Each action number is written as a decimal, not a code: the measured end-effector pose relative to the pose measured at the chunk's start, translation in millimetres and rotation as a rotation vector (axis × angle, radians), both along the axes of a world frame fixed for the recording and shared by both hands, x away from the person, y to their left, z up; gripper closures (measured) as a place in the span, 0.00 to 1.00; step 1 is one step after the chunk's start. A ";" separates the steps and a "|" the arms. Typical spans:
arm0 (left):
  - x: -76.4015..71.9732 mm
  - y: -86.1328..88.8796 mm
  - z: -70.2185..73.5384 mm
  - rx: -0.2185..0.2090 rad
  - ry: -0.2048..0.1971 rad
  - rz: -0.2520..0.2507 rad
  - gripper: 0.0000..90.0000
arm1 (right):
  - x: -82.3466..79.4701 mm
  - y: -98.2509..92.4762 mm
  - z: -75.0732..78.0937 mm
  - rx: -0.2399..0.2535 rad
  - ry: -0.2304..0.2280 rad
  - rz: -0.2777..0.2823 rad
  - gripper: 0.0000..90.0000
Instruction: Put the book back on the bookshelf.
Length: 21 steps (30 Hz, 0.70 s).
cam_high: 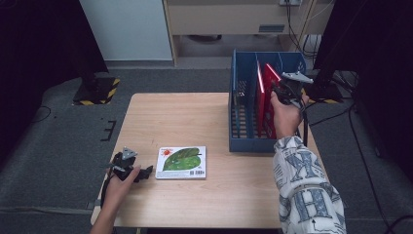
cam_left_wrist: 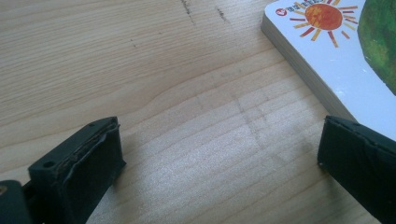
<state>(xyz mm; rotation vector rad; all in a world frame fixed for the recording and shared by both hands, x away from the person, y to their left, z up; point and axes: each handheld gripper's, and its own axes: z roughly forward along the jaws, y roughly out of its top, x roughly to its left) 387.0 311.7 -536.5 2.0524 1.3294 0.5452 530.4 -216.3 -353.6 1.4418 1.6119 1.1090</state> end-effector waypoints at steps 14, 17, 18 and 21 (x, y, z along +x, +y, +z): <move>-0.1 -0.4 0.0 0.000 0.001 -0.001 0.00 | -12.3 1.9 -0.2 -0.002 0.027 0.012 0.85; -0.1 -0.4 0.0 0.000 0.001 -0.002 0.00 | -13.7 0.9 -0.1 -0.001 0.027 0.011 0.85; -0.1 -0.5 0.0 0.000 0.001 -0.002 0.00 | -15.1 -0.3 -0.2 -0.001 0.031 0.016 0.85; -0.1 -0.5 0.0 0.000 0.001 -0.002 0.00 | -15.6 -1.5 0.2 0.000 0.037 0.017 0.85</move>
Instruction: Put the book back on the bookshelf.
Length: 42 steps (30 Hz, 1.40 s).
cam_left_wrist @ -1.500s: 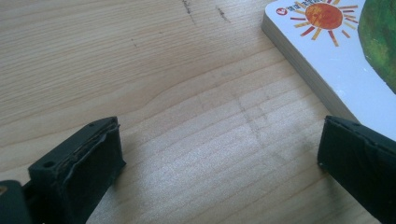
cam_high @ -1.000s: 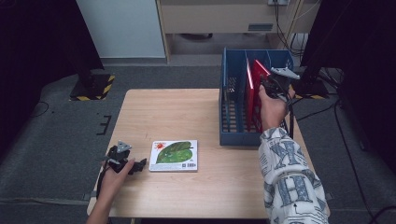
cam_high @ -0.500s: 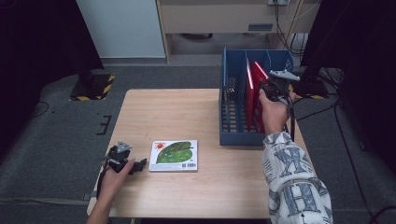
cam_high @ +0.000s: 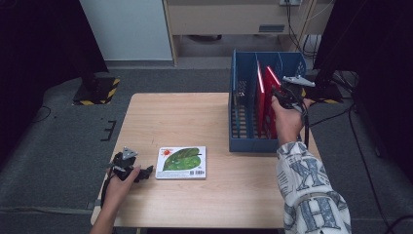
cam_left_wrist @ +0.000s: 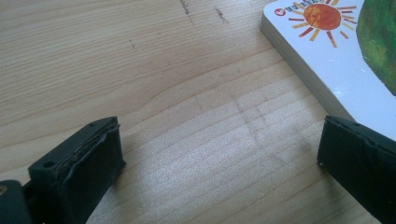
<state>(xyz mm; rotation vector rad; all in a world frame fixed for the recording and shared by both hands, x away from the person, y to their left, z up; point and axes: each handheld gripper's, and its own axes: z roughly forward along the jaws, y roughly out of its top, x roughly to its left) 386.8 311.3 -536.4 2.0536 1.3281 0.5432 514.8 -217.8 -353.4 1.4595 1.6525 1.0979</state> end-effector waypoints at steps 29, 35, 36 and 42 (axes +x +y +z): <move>0.3 -0.6 0.0 0.000 0.000 -0.003 0.00 | -9.8 -2.1 8.3 -0.009 0.020 0.060 0.82; 0.3 -0.8 -0.1 0.000 -0.001 -0.005 0.00 | -8.8 2.5 8.4 -0.028 0.021 0.056 0.83; 0.3 -0.9 -0.1 0.000 -0.001 -0.005 0.00 | -8.5 2.4 8.4 -0.026 0.022 0.057 0.82; 0.3 -1.1 -0.1 0.000 -0.001 -0.006 0.00 | -7.2 1.8 9.3 -0.031 0.041 0.050 0.83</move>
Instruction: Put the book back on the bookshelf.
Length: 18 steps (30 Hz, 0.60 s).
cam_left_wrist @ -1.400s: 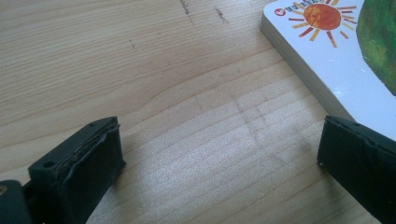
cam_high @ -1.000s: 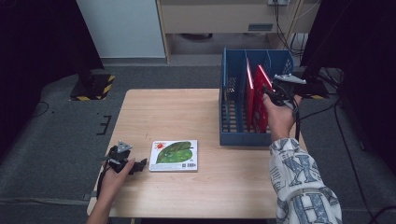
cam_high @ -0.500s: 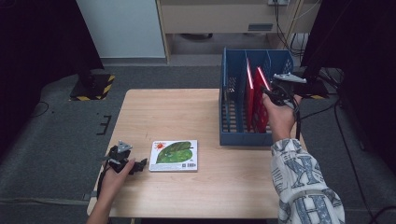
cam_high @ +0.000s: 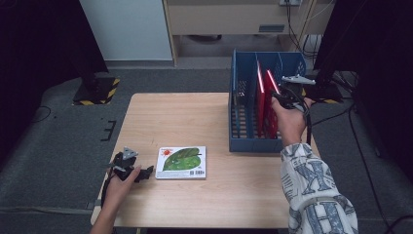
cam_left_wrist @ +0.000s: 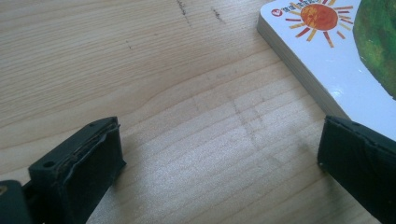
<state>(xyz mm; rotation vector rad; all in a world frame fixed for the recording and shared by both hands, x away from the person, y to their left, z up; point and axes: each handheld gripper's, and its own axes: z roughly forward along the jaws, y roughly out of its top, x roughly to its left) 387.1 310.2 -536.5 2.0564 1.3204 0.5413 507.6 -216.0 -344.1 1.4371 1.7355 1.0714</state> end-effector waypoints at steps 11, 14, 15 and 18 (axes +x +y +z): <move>-0.1 -0.4 -0.1 -0.003 -0.001 -0.001 0.00 | -0.6 -1.1 0.3 -0.021 -0.003 -0.016 0.86; 0.0 -0.5 -0.1 -0.003 -0.001 -0.001 0.00 | -0.7 0.1 0.0 -0.021 -0.009 -0.023 0.87; 0.0 -0.5 -0.1 -0.003 -0.001 -0.001 0.00 | -0.8 0.1 -0.1 -0.019 -0.009 -0.024 0.87; 0.0 -0.5 -0.1 -0.003 -0.001 -0.002 0.00 | -0.7 0.1 -0.1 -0.016 -0.012 -0.033 0.88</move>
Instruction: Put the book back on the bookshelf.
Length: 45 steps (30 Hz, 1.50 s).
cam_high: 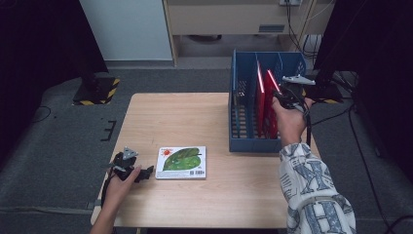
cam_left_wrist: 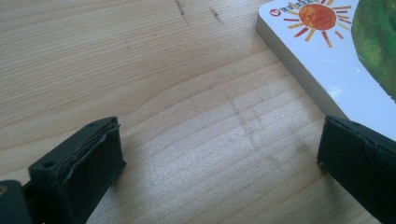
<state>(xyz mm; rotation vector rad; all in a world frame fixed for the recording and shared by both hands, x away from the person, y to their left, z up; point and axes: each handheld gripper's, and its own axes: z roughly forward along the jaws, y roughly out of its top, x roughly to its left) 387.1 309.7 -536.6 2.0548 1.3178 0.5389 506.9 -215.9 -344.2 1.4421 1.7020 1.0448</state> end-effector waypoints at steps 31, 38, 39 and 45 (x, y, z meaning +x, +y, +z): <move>0.3 -0.7 -0.2 -0.005 -0.003 0.000 0.00 | 27.2 6.2 6.8 0.006 -0.032 -0.050 0.88; 0.6 -0.5 -0.1 -0.001 -0.002 -0.007 0.00 | 34.3 8.1 7.5 0.001 -0.042 -0.051 0.88; 0.7 -0.4 0.0 0.000 -0.003 -0.009 0.00 | 35.6 8.3 7.5 0.000 -0.042 -0.049 0.88; 0.6 -0.4 0.0 0.000 -0.002 -0.011 0.00 | 40.9 9.1 4.0 -0.003 -0.046 -0.068 0.88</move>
